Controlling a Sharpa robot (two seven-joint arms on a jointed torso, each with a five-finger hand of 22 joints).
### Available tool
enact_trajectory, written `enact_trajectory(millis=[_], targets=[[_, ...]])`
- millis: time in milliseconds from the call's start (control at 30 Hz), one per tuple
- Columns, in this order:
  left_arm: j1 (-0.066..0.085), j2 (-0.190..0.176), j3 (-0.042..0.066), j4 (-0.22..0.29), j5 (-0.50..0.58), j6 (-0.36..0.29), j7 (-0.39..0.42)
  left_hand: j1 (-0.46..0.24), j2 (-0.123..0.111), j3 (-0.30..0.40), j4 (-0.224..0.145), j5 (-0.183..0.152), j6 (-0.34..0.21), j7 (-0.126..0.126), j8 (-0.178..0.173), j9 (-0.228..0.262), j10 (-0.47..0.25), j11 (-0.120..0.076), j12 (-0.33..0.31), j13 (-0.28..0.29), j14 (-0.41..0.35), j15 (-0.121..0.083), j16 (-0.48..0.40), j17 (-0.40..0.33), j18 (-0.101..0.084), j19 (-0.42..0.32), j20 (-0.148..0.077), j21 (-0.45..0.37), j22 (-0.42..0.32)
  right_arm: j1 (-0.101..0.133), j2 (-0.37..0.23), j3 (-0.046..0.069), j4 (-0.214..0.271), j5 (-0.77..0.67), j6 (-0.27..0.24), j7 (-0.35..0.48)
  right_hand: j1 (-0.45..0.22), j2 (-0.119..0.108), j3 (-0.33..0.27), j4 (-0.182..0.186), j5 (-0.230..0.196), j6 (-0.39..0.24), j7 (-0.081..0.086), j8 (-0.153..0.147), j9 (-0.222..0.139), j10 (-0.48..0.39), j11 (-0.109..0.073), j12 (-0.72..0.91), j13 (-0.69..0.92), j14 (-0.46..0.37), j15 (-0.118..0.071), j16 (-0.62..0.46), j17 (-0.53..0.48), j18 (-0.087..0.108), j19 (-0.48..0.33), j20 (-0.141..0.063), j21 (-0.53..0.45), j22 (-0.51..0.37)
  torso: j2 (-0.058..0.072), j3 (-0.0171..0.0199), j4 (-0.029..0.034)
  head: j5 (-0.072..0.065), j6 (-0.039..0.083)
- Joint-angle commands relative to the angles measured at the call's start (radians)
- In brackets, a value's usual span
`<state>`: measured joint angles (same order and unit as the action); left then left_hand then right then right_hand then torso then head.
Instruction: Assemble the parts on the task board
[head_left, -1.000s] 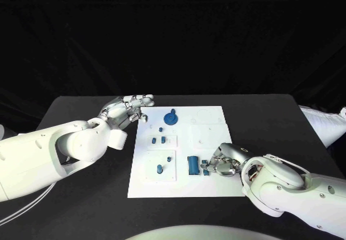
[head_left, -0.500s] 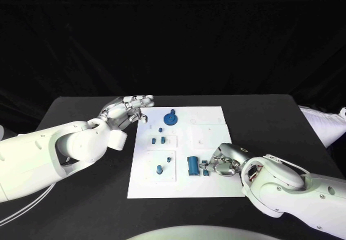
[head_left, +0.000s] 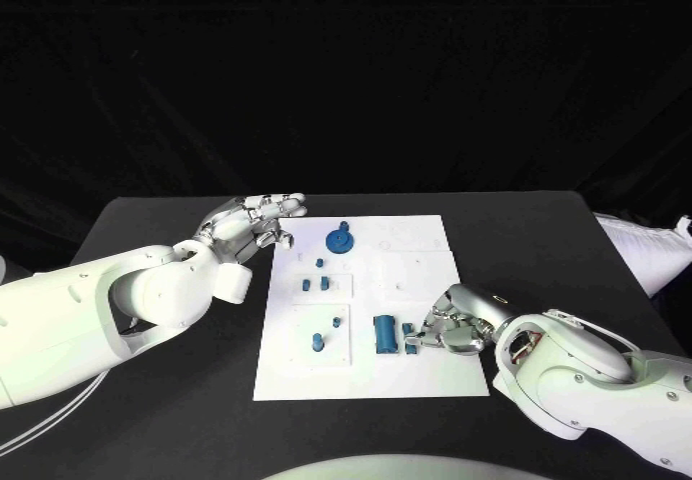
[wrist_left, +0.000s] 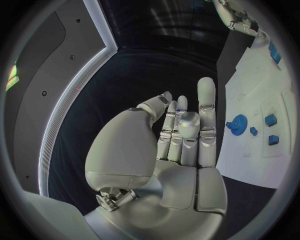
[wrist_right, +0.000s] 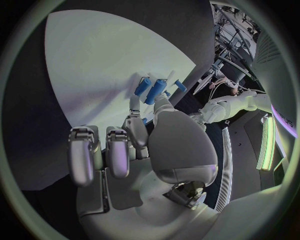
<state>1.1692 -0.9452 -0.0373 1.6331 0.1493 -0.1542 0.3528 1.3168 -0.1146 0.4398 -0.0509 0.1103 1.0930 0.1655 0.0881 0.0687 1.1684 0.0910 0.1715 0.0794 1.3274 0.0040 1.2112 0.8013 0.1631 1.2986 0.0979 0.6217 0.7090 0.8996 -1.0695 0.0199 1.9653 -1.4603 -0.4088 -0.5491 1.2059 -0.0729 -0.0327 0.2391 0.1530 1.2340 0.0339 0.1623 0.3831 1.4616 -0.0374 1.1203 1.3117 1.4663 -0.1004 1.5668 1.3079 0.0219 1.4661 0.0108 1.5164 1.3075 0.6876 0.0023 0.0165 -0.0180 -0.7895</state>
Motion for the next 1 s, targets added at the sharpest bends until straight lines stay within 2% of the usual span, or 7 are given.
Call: enact_trajectory(millis=[33,333,500,700,867,1000], targets=[[0.0,0.002,0.0,0.0,-0.004,0.02,0.005,-0.004,0.006,-0.005,-0.003,-0.002,-0.009,-0.001,0.005,-0.001,-0.01,0.001,0.006,-0.001,-0.008,0.002,-0.006,-0.001,0.018,-0.003,0.004,-0.005,-0.001,0.0,0.001,0.0,-0.004,0.013,0.036,0.029,0.018,0.008,-0.005,-0.004,-0.008,-0.007,-0.002,0.001,0.002,0.037,-0.003,0.006,0.051,0.104,-0.001,0.004,0.263,-0.005,0.078,-0.005,0.0,0.209,0.001,0.0003,-0.0002,-0.002,0.0],[0.0,0.004,0.0,-0.001,-0.004,0.02,0.005,-0.004,0.006,-0.005,-0.003,-0.002,-0.009,-0.001,0.005,-0.001,-0.01,0.001,0.006,-0.001,-0.008,0.002,-0.006,-0.001,0.018,-0.003,0.004,-0.005,-0.001,-0.001,0.016,0.0,-0.028,-0.005,0.061,0.008,0.044,0.021,-0.01,-0.016,-0.013,-0.006,-0.003,0.003,0.007,0.038,-0.005,0.01,0.054,0.104,-0.002,0.004,0.263,-0.006,0.079,-0.006,0.002,0.211,0.002,-0.0005,0.0031,0.0,-0.005],[0.0,0.003,0.0,0.0,-0.004,0.02,0.004,-0.004,0.006,-0.005,-0.003,-0.002,-0.009,-0.001,0.005,-0.001,-0.01,0.001,0.006,-0.001,-0.008,0.002,-0.006,-0.001,0.018,-0.003,0.004,-0.005,-0.001,-0.002,0.023,0.0,-0.039,-0.019,0.075,-0.002,0.058,0.027,-0.013,-0.023,-0.015,-0.005,-0.005,0.004,0.01,0.039,-0.006,0.014,0.056,0.104,-0.003,0.004,0.263,-0.006,0.08,-0.006,0.004,0.213,0.001,-0.001,0.0012,0.004,-0.009],[0.0,0.003,0.0,0.0,-0.004,0.019,0.004,-0.004,0.006,-0.005,-0.003,-0.002,-0.009,-0.001,0.005,-0.001,-0.01,0.001,0.006,-0.001,-0.008,0.002,-0.006,-0.001,0.018,-0.003,0.004,-0.005,-0.001,-0.004,0.032,0.0,-0.05,-0.038,0.091,-0.009,0.096,0.031,-0.02,-0.046,-0.034,-0.005,-0.007,0.005,0.015,0.04,-0.008,0.017,0.059,0.104,-0.005,0.004,0.263,-0.007,0.081,-0.008,0.005,0.214,0.002,0.0003,0.0006,0.006,-0.012],[0.0,0.003,0.0,-0.001,-0.004,0.02,0.004,-0.003,0.008,-0.006,-0.003,-0.002,-0.009,-0.001,0.005,-0.001,-0.011,0.001,0.007,-0.001,-0.01,0.002,-0.007,-0.004,0.018,-0.004,0.004,-0.006,-0.001,-0.007,0.042,0.0,-0.063,-0.052,0.075,-0.016,0.11,0.037,-0.022,-0.054,-0.044,-0.005,-0.007,0.005,0.017,0.04,-0.009,0.018,0.06,0.104,-0.005,0.004,0.263,-0.007,0.081,-0.008,0.005,0.215,0.001,-0.0001,0.0014,0.006,-0.013],[0.0,0.003,-0.001,-0.001,-0.004,0.019,0.004,-0.003,0.008,-0.006,-0.003,-0.002,-0.009,-0.001,0.005,-0.001,-0.011,0.001,0.007,-0.001,-0.01,0.002,-0.007,-0.004,0.018,-0.004,0.004,-0.006,-0.001,-0.009,0.045,0.0,-0.067,-0.056,0.054,-0.013,0.086,0.047,-0.039,-0.036,-0.052,-0.005,-0.005,0.005,0.02,0.041,-0.006,0.019,0.061,0.104,-0.004,0.004,0.263,-0.007,0.081,-0.008,0.006,0.215,0.001,-0.0005,0.0021,0.006,-0.012]])
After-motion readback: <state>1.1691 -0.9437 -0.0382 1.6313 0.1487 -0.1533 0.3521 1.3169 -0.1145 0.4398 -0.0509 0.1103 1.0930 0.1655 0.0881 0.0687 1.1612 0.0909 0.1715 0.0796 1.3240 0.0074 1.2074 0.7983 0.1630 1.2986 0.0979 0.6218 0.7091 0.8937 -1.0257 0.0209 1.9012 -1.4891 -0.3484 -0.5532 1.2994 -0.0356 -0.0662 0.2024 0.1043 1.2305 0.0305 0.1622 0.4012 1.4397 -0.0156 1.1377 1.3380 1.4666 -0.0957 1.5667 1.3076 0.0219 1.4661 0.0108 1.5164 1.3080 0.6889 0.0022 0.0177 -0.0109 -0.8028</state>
